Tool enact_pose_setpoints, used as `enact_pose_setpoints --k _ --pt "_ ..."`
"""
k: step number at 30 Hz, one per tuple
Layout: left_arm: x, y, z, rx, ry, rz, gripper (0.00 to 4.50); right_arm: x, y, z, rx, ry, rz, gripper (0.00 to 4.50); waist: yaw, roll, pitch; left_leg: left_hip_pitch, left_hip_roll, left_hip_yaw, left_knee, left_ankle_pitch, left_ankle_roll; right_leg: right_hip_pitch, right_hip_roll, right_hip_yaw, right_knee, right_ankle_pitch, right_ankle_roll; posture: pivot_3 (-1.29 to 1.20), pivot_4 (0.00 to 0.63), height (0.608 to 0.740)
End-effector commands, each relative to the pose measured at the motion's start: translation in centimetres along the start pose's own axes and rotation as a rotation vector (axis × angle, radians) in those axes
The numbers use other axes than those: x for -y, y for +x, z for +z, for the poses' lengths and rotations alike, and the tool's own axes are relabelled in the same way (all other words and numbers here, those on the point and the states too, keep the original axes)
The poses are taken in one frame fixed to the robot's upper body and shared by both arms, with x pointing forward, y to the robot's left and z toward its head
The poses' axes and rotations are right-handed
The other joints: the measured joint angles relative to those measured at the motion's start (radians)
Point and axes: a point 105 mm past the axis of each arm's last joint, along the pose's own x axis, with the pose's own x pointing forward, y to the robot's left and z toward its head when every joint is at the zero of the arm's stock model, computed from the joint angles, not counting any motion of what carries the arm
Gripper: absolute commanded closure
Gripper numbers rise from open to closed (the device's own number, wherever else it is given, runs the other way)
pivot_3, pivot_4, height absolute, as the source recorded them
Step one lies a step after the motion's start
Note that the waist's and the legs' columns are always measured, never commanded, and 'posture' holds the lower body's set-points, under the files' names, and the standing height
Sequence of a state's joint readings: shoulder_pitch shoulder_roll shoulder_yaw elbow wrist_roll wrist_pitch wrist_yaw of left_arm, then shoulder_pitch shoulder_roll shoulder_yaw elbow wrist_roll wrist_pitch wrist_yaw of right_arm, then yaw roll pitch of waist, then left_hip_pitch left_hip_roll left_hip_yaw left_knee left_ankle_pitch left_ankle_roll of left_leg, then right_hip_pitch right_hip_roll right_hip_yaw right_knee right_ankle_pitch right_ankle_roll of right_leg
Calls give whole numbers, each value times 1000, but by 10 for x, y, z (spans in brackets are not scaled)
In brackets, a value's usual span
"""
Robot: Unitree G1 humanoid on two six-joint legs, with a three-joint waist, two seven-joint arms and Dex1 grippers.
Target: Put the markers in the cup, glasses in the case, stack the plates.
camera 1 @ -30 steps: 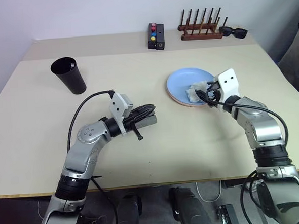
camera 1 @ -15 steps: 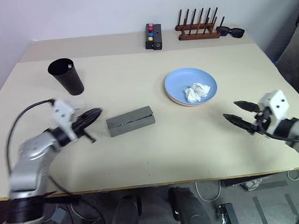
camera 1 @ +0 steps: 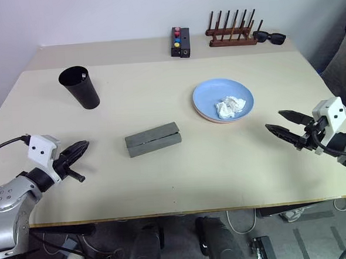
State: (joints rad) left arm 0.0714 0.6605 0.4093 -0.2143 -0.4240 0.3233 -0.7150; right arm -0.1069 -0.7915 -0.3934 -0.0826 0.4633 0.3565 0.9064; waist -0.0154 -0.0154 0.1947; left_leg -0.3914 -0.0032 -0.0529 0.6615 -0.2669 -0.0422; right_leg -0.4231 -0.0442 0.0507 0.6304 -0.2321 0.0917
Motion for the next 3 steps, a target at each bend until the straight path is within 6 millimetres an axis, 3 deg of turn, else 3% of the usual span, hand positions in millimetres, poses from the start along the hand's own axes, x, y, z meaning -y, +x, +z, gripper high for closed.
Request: enact_pose_setpoints --k 1,3 --pt "2 -1 13 49 30 13 4419 4 2 9 6 -50 7 1552 -1 0 0 0 0 0 0 0 0 0 0 0 0 0 0 0 150 735" --pt "3 -1 11 47 27 25 4419 5 6 10 3 -54 11 1552 -1 0 0 0 0 0 0 0 0 0 0 0 0 0 0 0 150 735"
